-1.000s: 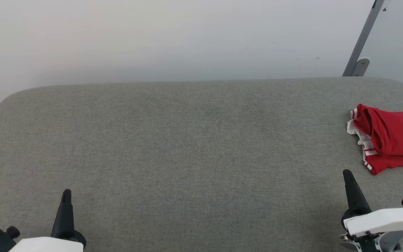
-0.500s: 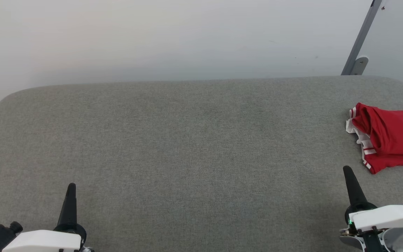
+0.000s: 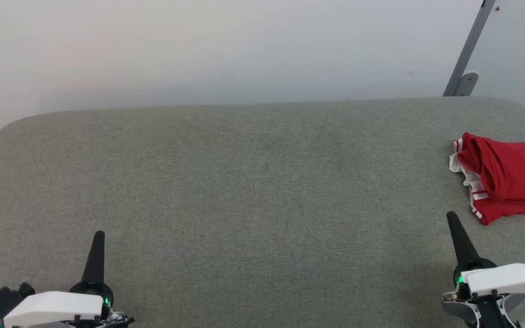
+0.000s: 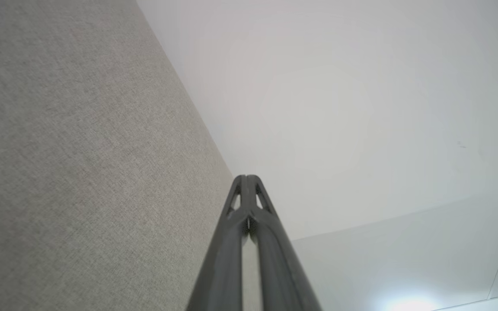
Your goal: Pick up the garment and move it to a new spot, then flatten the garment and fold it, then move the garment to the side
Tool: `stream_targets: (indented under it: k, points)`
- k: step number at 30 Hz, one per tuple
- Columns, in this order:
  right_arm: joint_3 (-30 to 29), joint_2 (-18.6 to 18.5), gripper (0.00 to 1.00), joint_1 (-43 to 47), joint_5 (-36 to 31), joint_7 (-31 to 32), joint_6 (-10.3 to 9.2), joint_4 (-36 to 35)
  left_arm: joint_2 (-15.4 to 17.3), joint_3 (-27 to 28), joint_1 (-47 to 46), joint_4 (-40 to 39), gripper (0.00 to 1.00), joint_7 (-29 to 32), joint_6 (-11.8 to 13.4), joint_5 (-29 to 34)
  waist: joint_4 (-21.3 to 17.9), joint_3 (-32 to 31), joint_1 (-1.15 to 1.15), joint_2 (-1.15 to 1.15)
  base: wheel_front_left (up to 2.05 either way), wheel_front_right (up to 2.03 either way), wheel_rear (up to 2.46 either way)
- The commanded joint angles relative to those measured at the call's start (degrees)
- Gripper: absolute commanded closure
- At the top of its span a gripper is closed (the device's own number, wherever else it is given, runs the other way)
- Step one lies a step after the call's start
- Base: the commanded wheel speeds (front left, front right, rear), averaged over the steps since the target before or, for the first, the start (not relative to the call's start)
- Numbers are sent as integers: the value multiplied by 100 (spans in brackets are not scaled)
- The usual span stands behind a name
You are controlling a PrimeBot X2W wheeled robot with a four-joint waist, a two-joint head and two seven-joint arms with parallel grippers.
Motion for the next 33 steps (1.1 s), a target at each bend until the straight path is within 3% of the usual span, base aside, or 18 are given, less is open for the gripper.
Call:
stream_targets:
  k: [1,33]
  points:
    - [-14,9,100,-107,115,41,0,-20,21,0,-127,-18,100,44,-18,-123,-2,1,0,0,0,0,0]
    - [-85,64,100,-229,1437,321,0,32,-93,-8,-455,215,100,433,-26,-1442,-62,40,0,0,0,0,0]
